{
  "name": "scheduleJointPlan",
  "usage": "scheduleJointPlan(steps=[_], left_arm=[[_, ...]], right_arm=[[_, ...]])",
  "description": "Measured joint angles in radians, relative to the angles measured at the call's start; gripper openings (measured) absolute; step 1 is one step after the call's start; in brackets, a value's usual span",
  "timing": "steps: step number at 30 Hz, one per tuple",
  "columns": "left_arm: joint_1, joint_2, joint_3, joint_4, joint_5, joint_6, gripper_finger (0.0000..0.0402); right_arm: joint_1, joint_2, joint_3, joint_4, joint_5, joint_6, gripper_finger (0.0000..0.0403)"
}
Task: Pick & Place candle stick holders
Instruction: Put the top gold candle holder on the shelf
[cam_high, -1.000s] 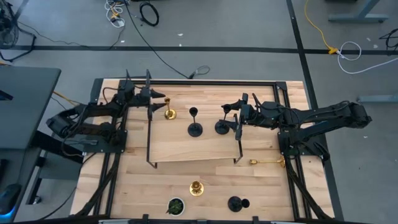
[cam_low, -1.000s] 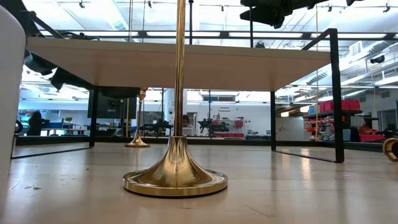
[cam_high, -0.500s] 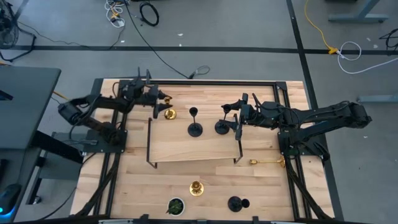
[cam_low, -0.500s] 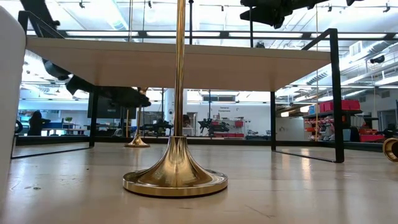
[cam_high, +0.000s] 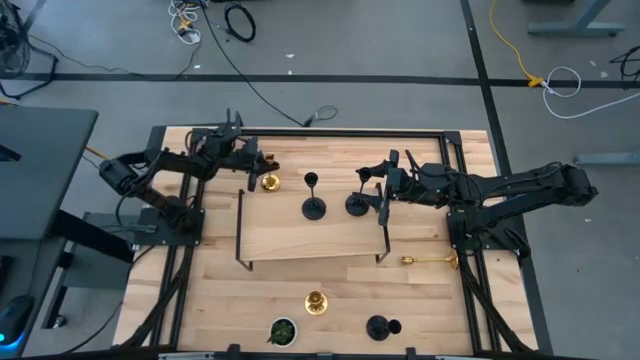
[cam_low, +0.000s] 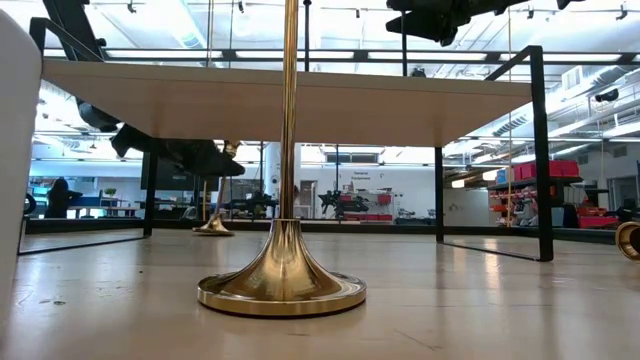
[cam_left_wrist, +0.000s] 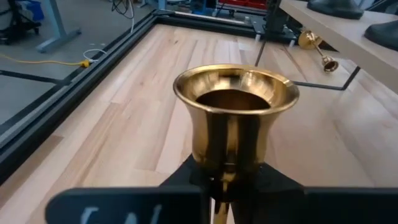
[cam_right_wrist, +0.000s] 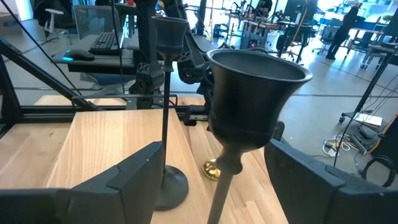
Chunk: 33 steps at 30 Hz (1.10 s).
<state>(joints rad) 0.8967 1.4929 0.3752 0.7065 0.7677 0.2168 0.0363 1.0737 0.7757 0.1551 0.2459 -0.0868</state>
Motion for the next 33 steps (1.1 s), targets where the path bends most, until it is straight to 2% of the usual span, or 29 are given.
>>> scheduleJointPlan(steps=[6,14,23,27,33], left_arm=[[0.009,-0.002,0.0,0.007,-0.045,-0.004,0.0025],[0.062,-0.012,0.0,0.072,-0.03,-0.082,0.0025],[0.11,-0.179,0.04,0.042,0.053,-0.227,0.0025],[0.117,-0.292,0.118,-0.129,0.067,-0.232,0.0025],[0.11,-0.408,0.319,-0.631,0.027,-0.146,0.0025]], right_arm=[[0.0,0.0,0.0,0.0,0.0,0.001,0.0279],[0.0,0.0,0.0,0.0,0.0,0.002,0.0279],[0.0,0.0,0.0,0.0,0.0,0.002,0.0279],[0.0,0.0,0.0,0.0,0.0,0.003,0.0279],[0.0,0.0,0.0,0.0,0.0,0.003,0.0279]])
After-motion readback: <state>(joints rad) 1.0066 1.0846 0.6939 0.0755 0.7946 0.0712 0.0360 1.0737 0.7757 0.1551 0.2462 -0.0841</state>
